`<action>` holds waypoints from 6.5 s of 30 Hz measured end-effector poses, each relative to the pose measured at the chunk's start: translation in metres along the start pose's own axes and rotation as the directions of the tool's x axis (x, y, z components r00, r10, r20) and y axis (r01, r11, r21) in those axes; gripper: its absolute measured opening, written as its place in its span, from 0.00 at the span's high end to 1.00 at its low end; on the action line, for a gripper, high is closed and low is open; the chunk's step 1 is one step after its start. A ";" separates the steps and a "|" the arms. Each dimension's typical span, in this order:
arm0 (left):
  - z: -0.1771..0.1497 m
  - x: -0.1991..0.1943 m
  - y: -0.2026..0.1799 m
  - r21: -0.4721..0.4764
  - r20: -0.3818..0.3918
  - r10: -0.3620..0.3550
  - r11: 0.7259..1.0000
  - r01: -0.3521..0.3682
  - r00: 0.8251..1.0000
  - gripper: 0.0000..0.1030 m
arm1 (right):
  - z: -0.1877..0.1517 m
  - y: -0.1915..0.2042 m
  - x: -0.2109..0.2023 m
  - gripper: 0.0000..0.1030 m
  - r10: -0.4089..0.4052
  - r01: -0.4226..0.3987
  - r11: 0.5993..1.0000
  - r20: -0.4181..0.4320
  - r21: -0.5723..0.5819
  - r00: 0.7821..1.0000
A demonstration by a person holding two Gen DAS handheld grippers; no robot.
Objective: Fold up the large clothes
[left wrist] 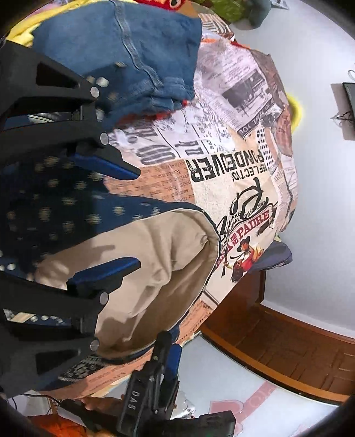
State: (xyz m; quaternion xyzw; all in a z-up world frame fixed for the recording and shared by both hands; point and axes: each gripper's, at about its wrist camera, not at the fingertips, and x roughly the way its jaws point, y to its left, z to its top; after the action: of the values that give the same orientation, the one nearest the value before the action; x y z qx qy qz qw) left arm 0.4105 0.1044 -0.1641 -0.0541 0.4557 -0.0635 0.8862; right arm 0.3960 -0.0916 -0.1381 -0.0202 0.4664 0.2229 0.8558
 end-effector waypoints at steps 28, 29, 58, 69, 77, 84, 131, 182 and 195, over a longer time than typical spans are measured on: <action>-0.031 -0.066 -0.029 0.097 0.074 -0.203 0.976 0.195 0.976 0.96 | -0.032 0.020 -0.072 0.95 0.122 -0.119 0.992 0.127 -0.029 0.984; -0.040 -0.074 -0.033 0.103 0.073 -0.204 0.975 0.196 0.976 0.96 | -0.039 0.020 -0.080 0.95 0.133 -0.130 0.991 0.131 -0.027 0.982; -0.229 -0.113 -0.030 0.008 -0.079 -0.048 0.999 0.048 0.996 0.53 | -0.188 0.011 -0.121 0.66 0.075 -0.074 0.997 -0.087 0.017 0.993; -0.229 -0.156 0.025 -0.158 0.036 0.099 0.983 -0.092 0.994 0.46 | -0.185 -0.009 -0.156 0.61 0.016 -0.017 0.996 0.011 0.088 1.000; -0.199 -0.139 0.064 -0.260 0.054 0.117 0.960 -0.100 0.992 0.42 | -0.153 -0.022 -0.149 0.50 -0.031 0.022 0.995 0.096 0.094 0.995; -0.181 -0.078 0.096 -0.376 -0.019 0.043 0.925 -0.047 0.999 0.41 | -0.124 -0.053 -0.090 0.49 -0.054 0.051 0.985 0.014 0.163 0.998; -0.082 -0.123 0.058 -0.254 0.256 -0.007 0.964 0.074 0.967 0.82 | -0.002 -0.025 -0.075 0.91 0.137 -0.170 0.971 0.193 0.166 0.972; -0.067 -0.132 0.085 -0.185 0.126 0.269 0.952 -0.244 0.955 0.34 | -0.019 0.026 -0.096 0.34 -0.072 0.081 0.996 0.159 -0.049 0.985; -0.177 -0.114 0.074 -0.205 -0.051 0.059 0.976 -0.068 0.997 0.29 | -0.099 0.019 -0.096 0.31 -0.096 0.097 0.993 0.024 -0.061 0.995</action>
State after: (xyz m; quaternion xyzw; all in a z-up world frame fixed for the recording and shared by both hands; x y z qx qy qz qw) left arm 0.2055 0.1891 -0.1868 -0.1299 0.4812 0.0114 0.8669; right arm 0.2655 -0.1332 -0.1136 -0.0670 0.4487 0.1957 0.8694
